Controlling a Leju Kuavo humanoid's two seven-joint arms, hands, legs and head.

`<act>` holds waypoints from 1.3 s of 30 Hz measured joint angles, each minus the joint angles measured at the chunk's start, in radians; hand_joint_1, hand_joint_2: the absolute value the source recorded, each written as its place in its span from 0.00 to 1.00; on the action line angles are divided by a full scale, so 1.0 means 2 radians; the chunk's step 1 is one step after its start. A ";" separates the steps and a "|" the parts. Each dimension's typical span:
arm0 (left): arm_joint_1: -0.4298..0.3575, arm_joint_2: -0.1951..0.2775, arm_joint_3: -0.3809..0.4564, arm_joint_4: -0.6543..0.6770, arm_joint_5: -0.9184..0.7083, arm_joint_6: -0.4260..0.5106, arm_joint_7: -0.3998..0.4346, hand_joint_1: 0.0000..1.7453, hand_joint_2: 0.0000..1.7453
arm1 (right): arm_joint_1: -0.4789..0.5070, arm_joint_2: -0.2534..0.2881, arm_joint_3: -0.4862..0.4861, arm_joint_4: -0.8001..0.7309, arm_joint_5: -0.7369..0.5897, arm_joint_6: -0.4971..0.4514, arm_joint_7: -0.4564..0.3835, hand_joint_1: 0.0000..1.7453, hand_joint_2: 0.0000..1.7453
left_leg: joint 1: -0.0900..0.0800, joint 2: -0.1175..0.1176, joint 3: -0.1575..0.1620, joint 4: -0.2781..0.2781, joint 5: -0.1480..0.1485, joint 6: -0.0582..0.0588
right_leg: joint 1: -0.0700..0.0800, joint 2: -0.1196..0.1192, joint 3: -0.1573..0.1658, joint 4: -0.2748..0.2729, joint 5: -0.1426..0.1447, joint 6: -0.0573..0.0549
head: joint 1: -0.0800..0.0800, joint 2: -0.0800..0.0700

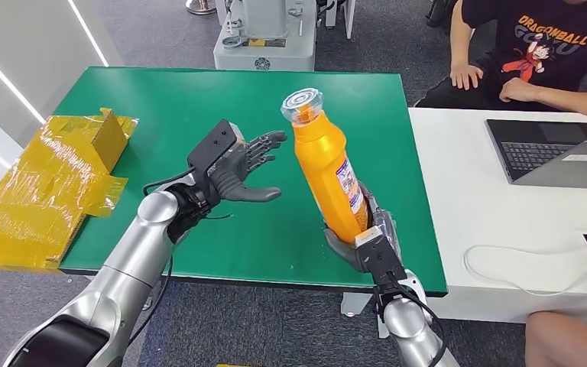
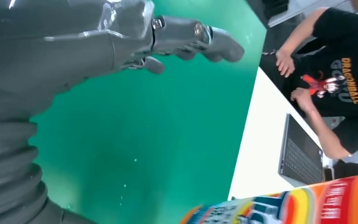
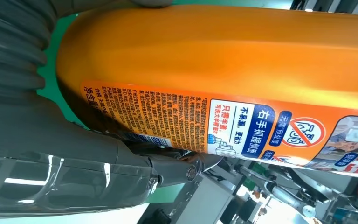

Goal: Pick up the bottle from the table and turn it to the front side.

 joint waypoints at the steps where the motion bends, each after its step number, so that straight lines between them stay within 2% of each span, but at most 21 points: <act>1: -0.004 -0.002 -0.003 -0.003 0.007 -0.004 0.013 0.00 1.00 | 0.000 0.000 0.000 0.001 0.000 0.000 0.000 1.00 1.00 | 0.000 0.000 0.000 0.000 0.000 0.000 | 0.000 0.000 0.000 0.000 0.000 0.000 | 0.000 0.000; 5: -0.023 -0.005 -0.013 -0.016 0.044 -0.009 0.043 0.00 1.00 | 0.000 0.000 0.000 0.003 -0.002 0.002 -0.002 1.00 1.00 | 0.000 0.000 0.000 0.000 0.000 0.000 | 0.000 0.000 0.000 0.000 0.000 0.000 | 0.000 0.000; 15: -0.042 -0.030 -0.067 -0.047 0.086 0.024 0.030 0.00 1.00 | -0.001 0.000 0.000 0.009 -0.002 0.006 -0.006 1.00 1.00 | 0.000 0.000 0.000 0.000 0.000 0.000 | 0.000 0.000 0.000 0.000 0.000 0.000 | 0.000 0.000; 20: -0.042 -0.030 -0.074 -0.055 0.093 0.044 0.019 0.00 1.00 | -0.003 0.000 0.000 0.014 -0.004 0.005 -0.009 1.00 1.00 | 0.000 0.000 0.000 0.000 0.000 0.000 | 0.000 0.000 0.000 0.000 0.000 0.000 | 0.000 0.000; 26: -0.042 -0.025 -0.074 -0.060 0.096 0.046 0.013 0.00 1.00 | -0.003 0.000 0.000 0.016 -0.004 0.005 -0.010 1.00 1.00 | 0.000 0.000 0.000 0.000 0.000 0.000 | 0.000 0.000 0.000 0.000 0.000 0.000 | 0.000 0.000; 29: -0.041 -0.022 -0.074 -0.061 0.103 0.040 0.012 0.00 1.00 | -0.003 0.000 0.000 0.016 -0.005 0.005 -0.011 1.00 1.00 | 0.000 0.000 0.000 0.000 0.000 0.000 | 0.000 0.000 0.000 0.000 0.000 0.000 | 0.000 0.000; 35: -0.034 -0.010 -0.075 -0.062 0.116 -0.005 0.012 0.00 1.00 | -0.001 0.000 0.000 0.012 -0.003 -0.001 -0.008 1.00 1.00 | 0.000 0.000 0.000 0.000 0.000 0.000 | 0.000 0.000 0.000 0.000 0.000 0.000 | 0.000 0.000; 39: -0.027 -0.008 -0.080 -0.062 0.111 -0.010 0.012 0.00 1.00 | 0.007 0.000 -0.001 0.004 0.000 -0.004 -0.006 1.00 1.00 | 0.000 0.000 0.000 0.000 0.000 0.000 | 0.000 0.000 0.000 0.000 0.000 0.000 | 0.000 0.000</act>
